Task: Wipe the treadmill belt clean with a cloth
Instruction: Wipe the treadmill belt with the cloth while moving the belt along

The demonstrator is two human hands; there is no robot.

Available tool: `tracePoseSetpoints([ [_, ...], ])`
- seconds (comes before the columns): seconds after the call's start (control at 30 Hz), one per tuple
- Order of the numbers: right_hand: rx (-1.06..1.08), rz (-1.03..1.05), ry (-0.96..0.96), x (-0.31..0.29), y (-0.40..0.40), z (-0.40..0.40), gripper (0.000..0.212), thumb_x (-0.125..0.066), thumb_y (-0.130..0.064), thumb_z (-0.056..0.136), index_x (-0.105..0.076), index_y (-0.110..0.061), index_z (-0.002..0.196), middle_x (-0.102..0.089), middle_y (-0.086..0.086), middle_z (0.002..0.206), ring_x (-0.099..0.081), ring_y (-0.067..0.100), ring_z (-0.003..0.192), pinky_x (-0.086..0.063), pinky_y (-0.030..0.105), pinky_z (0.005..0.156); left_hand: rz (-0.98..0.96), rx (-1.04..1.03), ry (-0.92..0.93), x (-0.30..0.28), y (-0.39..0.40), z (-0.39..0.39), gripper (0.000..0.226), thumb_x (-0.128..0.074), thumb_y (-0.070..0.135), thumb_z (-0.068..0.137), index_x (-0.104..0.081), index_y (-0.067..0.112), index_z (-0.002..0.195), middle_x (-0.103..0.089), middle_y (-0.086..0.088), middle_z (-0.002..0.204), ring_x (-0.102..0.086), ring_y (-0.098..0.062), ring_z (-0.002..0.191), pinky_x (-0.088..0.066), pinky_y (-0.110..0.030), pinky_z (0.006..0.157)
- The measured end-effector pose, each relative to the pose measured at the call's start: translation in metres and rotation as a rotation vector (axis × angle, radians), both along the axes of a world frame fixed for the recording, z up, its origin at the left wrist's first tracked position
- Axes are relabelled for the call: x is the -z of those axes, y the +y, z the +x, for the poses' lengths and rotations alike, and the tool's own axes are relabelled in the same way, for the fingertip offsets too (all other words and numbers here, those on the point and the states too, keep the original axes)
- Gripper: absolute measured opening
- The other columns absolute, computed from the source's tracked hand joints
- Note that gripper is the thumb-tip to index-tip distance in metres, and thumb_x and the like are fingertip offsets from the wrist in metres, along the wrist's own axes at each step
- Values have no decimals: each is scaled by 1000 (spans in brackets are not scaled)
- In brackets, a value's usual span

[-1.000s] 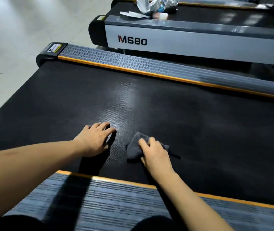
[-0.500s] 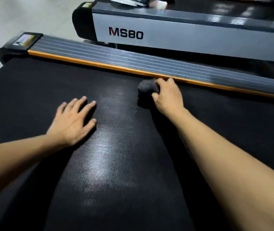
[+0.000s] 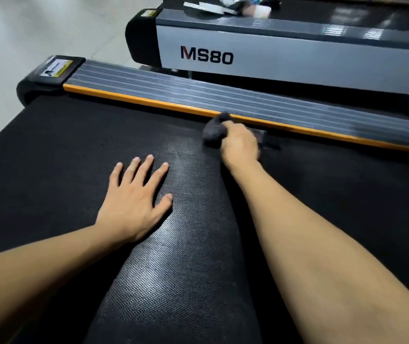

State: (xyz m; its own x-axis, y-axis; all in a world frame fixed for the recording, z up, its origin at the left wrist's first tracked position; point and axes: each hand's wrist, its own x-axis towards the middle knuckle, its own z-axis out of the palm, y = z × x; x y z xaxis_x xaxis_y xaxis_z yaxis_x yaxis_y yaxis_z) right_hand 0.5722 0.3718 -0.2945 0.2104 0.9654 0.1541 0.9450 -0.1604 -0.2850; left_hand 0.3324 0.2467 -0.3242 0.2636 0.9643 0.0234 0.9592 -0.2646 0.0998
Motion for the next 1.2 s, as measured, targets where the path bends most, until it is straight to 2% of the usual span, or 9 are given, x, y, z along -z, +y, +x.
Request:
tracePoseSetpoints([
  [0.13,-475,-53,140,1,3,-66,50,-51,-5,85,-61,-21,131,-59,8,138,-51,26,131,-38,38,111,-3,9,-7,-4,-1,0,77,-16,69,91,-23,37,161,-21,-4,170,-16,-27,157,-6,-51,127],
  [0.2,-547,-57,153,-4,-2,-55,54,-48,-1,86,-58,-21,135,-52,7,145,-44,22,137,-30,33,115,-5,21,-17,-4,1,-4,76,-15,68,91,-21,39,161,-20,-2,171,-15,-26,158,-5,-49,127],
  [0.33,-280,20,204,-5,-31,35,53,-53,-2,84,-63,-26,130,-57,0,139,-50,19,130,-32,21,105,2,16,-35,-4,-1,-5,76,-12,69,91,-16,40,162,-16,-1,171,-10,-24,159,-1,-47,128],
  [0.5,105,79,213,4,-53,68,49,-43,-13,87,-61,-21,132,-58,8,137,-51,30,127,-37,33,107,13,1,-66,-3,-2,1,76,-18,68,92,-20,36,161,-17,-2,171,-12,-25,158,-2,-50,127],
  [0.63,-147,60,285,2,-42,-23,54,-42,-15,75,-66,-12,123,-64,16,126,-54,33,123,-37,39,108,33,-31,-86,-1,0,2,89,-24,68,90,-20,17,163,-16,-5,171,-15,-22,158,-5,-48,128],
  [0.8,-449,-7,168,14,-44,-82,51,-48,-6,87,-58,-22,135,-49,13,147,-41,29,138,-27,42,117,30,-72,-45,0,1,-1,100,-20,71,87,-27,-1,158,-22,-20,167,-19,-29,156,-8,-44,129],
  [1.03,69,7,199,6,-90,88,59,-47,3,86,-56,-25,137,-46,6,150,-40,24,139,-26,33,117,44,-122,-17,2,0,2,97,-20,72,90,-23,4,160,-19,-14,169,-15,-28,158,-3,-48,129],
  [1.13,151,16,220,6,-94,71,55,-43,-4,86,-56,-19,137,-46,12,149,-38,27,141,-26,42,119,24,-172,-14,-1,-2,5,99,-19,73,89,-20,5,160,-15,-15,170,-12,-29,158,-1,-53,128],
  [1.2,43,27,244,9,-86,24,61,-39,-12,75,-62,-13,131,-52,20,142,-45,34,134,-30,45,116,14,-188,-14,-2,-1,7,102,-18,74,88,-19,3,161,-14,-17,170,-11,-30,158,-2,-53,127],
])
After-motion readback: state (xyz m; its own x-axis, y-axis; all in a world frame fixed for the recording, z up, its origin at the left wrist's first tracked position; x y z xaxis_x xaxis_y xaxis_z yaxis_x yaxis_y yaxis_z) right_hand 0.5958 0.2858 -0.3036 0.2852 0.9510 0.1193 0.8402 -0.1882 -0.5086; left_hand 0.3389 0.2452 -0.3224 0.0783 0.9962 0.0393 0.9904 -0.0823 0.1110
